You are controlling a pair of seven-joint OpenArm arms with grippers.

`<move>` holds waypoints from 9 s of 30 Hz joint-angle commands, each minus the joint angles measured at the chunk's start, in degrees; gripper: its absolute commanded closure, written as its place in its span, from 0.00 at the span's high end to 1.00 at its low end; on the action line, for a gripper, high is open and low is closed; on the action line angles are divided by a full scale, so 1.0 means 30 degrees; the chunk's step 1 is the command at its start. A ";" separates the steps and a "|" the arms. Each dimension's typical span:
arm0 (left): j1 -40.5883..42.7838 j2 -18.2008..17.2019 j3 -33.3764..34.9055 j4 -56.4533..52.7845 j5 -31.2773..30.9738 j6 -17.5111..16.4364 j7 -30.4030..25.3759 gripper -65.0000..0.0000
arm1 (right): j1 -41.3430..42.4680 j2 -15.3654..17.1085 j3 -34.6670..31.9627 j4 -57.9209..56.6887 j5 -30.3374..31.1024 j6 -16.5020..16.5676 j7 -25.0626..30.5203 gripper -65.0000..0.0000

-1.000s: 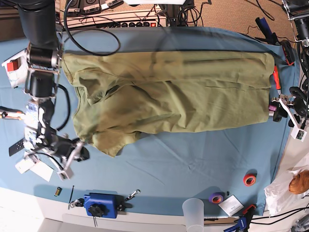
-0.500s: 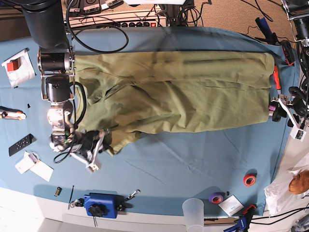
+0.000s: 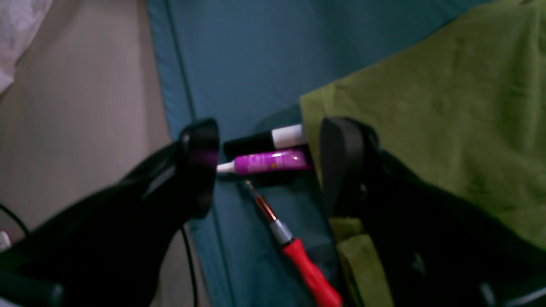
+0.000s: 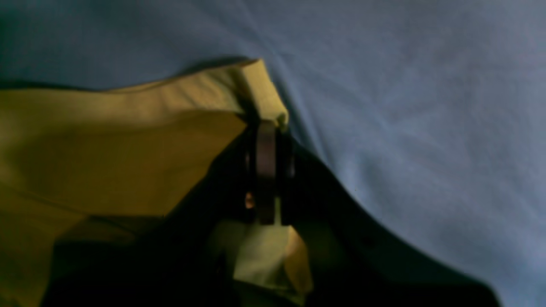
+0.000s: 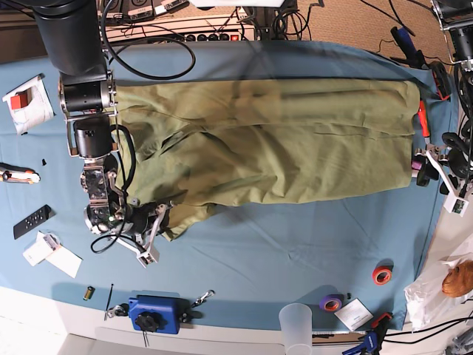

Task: Layout the t-shirt on the table in an organized manner, then fold the t-shirt properly
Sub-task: 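Grasp the shirt strip end with the right gripper, then grasp the opposite strip end with the left gripper, then pull the strip end with the left gripper to straighten the shirt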

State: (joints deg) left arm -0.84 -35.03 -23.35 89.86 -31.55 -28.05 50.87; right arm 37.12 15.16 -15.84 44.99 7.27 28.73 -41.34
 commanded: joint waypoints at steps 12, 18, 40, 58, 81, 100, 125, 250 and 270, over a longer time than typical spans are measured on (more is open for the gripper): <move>-0.0131 -0.0430 -0.0168 0.0277 -0.0197 0.0066 -0.0444 0.55 | -0.2033 0.0721 0.2965 0.9100 0.2178 -0.0583 -0.3366 0.00; 0.0022 -0.0066 -0.0168 0.0277 -0.0714 0.0036 -0.0452 0.55 | -0.3854 0.0729 0.4539 1.0943 0.2725 -0.0437 -0.4925 0.00; -0.4874 0.1137 0.4794 -0.3191 0.1661 -0.2958 -0.0437 0.55 | -0.7082 0.0984 0.9194 1.1271 0.7577 0.3570 -0.5617 0.00; -0.7293 -0.0044 0.9027 -0.7497 -0.0991 -0.3982 0.1537 0.55 | -0.7082 0.0984 0.9194 1.1271 0.7643 0.3577 -0.5748 0.00; -0.8510 -0.0131 0.7519 -0.6994 -0.4772 -0.2667 0.5049 0.00 | -0.7082 0.0984 0.9194 1.1271 0.7643 0.3577 -0.5646 0.00; -0.4138 -0.0131 0.5632 -0.6972 -1.3741 -0.3982 0.9333 0.42 | -0.7082 0.0984 0.9194 1.1271 0.7635 0.3570 -0.5632 0.00; -0.3359 -0.0117 0.1370 -0.4787 -1.1927 -0.3982 0.9709 0.35 | -0.7074 0.0984 0.9194 1.1271 0.7577 0.3577 -0.5566 0.00; -0.4437 0.0663 0.4167 -0.6033 -0.5042 -0.3982 0.1938 0.30 | -0.7074 0.0984 0.9194 1.1271 0.7577 0.3577 -0.5493 0.00; -0.5690 0.0503 0.4226 -0.5967 -0.3614 -0.3009 0.1450 0.00 | -0.7082 0.0984 0.9194 1.1271 0.7577 0.3577 -0.5566 0.00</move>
State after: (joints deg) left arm -16.01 -32.14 -10.20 71.00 -41.41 -37.10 56.51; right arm 14.44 17.26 11.51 77.73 28.99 39.07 -59.35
